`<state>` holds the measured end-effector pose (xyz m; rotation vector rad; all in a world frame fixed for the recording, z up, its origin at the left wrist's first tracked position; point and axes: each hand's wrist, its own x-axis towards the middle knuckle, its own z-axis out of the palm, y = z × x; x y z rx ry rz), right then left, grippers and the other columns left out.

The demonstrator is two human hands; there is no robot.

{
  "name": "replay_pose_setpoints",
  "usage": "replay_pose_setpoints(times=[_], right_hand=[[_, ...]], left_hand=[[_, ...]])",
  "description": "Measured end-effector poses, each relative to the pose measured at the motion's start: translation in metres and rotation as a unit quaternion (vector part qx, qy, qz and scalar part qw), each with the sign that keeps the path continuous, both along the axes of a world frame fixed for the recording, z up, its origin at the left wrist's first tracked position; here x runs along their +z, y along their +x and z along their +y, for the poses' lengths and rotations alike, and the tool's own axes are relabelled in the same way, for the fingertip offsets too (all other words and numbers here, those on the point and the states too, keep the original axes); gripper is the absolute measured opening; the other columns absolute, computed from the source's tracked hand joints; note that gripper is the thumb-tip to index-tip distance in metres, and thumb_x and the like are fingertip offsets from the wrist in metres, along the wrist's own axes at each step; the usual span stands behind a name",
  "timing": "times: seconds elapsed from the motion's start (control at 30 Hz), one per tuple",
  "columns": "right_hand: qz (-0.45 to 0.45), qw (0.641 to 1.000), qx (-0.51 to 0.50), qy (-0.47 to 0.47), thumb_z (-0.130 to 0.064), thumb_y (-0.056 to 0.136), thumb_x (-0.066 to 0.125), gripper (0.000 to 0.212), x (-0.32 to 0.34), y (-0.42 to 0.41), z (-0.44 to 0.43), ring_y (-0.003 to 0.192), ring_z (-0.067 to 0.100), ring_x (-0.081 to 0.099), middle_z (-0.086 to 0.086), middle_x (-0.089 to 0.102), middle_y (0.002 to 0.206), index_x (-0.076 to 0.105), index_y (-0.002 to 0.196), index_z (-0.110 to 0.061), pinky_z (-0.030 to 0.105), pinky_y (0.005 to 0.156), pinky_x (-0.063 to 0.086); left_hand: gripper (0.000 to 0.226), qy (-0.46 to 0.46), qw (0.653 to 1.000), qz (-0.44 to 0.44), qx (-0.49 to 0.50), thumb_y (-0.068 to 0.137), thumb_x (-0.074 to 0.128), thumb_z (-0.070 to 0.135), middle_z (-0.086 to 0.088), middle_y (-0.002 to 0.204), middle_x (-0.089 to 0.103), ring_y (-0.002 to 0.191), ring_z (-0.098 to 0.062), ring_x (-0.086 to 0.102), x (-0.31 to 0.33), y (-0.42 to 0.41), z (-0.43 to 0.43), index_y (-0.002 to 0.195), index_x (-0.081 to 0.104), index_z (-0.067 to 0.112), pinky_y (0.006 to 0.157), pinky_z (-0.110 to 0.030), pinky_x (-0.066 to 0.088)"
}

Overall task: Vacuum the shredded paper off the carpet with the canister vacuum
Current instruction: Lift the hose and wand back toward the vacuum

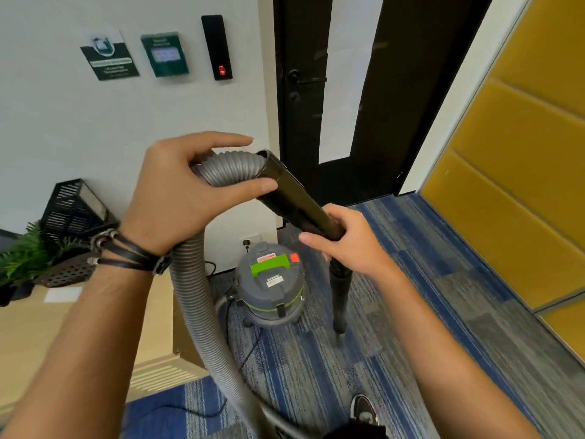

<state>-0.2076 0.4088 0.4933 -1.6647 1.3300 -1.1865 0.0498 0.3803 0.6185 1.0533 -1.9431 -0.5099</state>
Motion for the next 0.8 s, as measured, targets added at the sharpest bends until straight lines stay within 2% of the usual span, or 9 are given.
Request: replay_pose_setpoints(times=[0.1,0.2,0.3,0.37,0.43,0.53,0.67,0.8], right_hand=[[0.036,0.999,0.014,0.019,-0.038,0.085,0.082,0.030,-0.002,-0.009,-0.015,0.049,0.020,0.061,0.001,0.061,0.058,0.062,0.082,-0.016,0.033,0.054,0.051],[0.069,0.996,0.031,0.051,-0.036,0.087,0.080,0.030,-0.015,-0.018,-0.035,0.052,0.017,0.063,-0.007,0.062,0.059,0.066,0.083,-0.010,0.034,0.058,0.053],[0.100,0.991,0.032,0.077,-0.040,0.085,0.081,0.031,-0.037,-0.030,-0.061,0.056,0.006,0.057,-0.010,0.057,0.058,0.067,0.074,-0.014,0.024,0.059,0.044],[0.122,0.986,0.046,0.108,-0.044,0.085,0.080,0.035,-0.053,-0.036,-0.084,0.055,0.005,0.052,-0.012,0.051,0.055,0.065,0.067,-0.017,0.022,0.058,0.038],[0.123,0.979,0.066,0.152,-0.045,0.086,0.080,0.037,-0.074,-0.043,-0.115,0.054,0.007,0.054,-0.010,0.055,0.055,0.068,0.070,-0.014,0.023,0.057,0.040],[0.122,0.965,0.101,0.211,-0.043,0.088,0.078,0.034,-0.105,-0.047,-0.155,0.051,0.009,0.057,-0.006,0.062,0.056,0.072,0.074,-0.012,0.023,0.053,0.044],[0.142,0.932,0.154,0.296,-0.047,0.088,0.077,0.033,-0.160,-0.057,-0.214,0.052,0.011,0.058,-0.002,0.066,0.062,0.074,0.077,-0.016,0.023,0.052,0.047],[0.170,0.904,0.198,0.338,-0.050,0.088,0.076,0.042,-0.220,-0.065,-0.279,0.053,0.012,0.060,0.002,0.067,0.065,0.073,0.079,-0.010,0.024,0.053,0.048]], left_hand=[[0.065,0.012,1.000,0.000,-0.011,0.070,0.092,0.045,0.014,0.110,0.075,0.092,0.006,0.067,-0.033,0.009,-0.010,0.128,0.075,0.023,0.089,-0.006,0.047],[0.062,0.055,0.998,-0.003,-0.011,0.072,0.089,0.050,0.015,0.117,0.075,0.107,0.009,0.067,-0.070,0.015,-0.028,0.128,0.075,0.025,0.097,-0.006,0.045],[0.059,0.093,0.995,-0.024,-0.014,0.075,0.084,0.053,0.016,0.114,0.074,0.104,0.019,0.063,-0.103,0.009,-0.048,0.127,0.074,0.028,0.092,0.001,0.041],[0.054,0.126,0.991,-0.040,-0.006,0.079,0.084,0.047,0.016,0.110,0.072,0.095,0.025,0.059,-0.126,0.004,-0.065,0.128,0.072,0.028,0.085,0.006,0.037],[0.055,0.152,0.987,-0.053,0.011,0.080,0.081,0.051,0.014,0.110,0.073,0.092,0.016,0.062,-0.152,-0.001,-0.091,0.129,0.072,0.028,0.083,0.005,0.038],[0.058,0.190,0.979,-0.068,0.034,0.080,0.077,0.057,0.012,0.110,0.076,0.093,0.001,0.067,-0.190,-0.004,-0.126,0.129,0.072,0.029,0.085,-0.005,0.044],[0.055,0.261,0.959,-0.089,0.060,0.078,0.081,0.061,0.011,0.105,0.075,0.103,-0.017,0.073,-0.246,-0.015,-0.176,0.126,0.070,0.036,0.092,-0.036,0.055],[0.059,0.314,0.936,-0.118,0.104,0.074,0.080,0.069,0.007,0.098,0.071,0.100,-0.027,0.073,-0.300,-0.027,-0.224,0.123,0.067,0.040,0.087,-0.041,0.056]])
